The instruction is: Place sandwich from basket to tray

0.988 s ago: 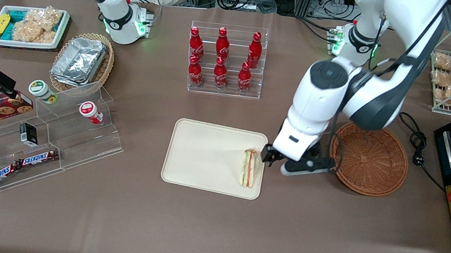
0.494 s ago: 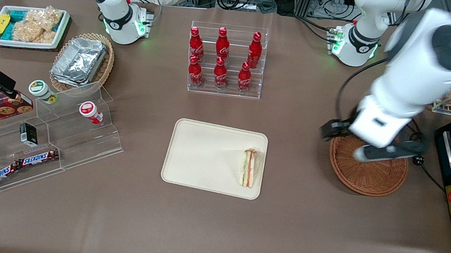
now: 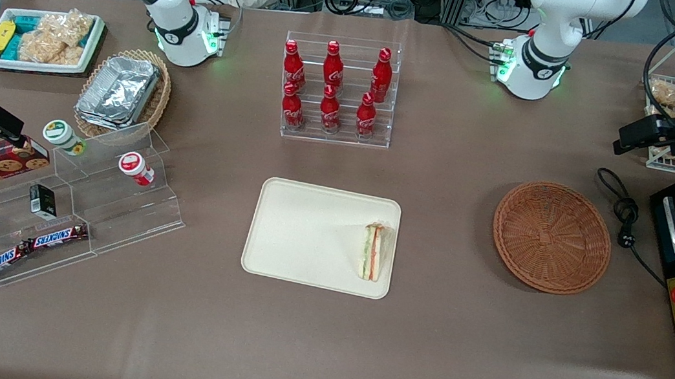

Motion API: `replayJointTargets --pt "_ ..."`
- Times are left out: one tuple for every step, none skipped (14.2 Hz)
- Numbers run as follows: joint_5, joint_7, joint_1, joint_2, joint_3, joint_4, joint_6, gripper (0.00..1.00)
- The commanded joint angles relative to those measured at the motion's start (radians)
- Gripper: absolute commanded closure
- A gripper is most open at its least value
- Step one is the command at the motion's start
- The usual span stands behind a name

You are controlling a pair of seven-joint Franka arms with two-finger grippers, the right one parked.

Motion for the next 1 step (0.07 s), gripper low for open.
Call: replayJointTargets --pt "-0.008 -0.005 -0.017 0.006 0.008 0.022 -0.001 0.0"
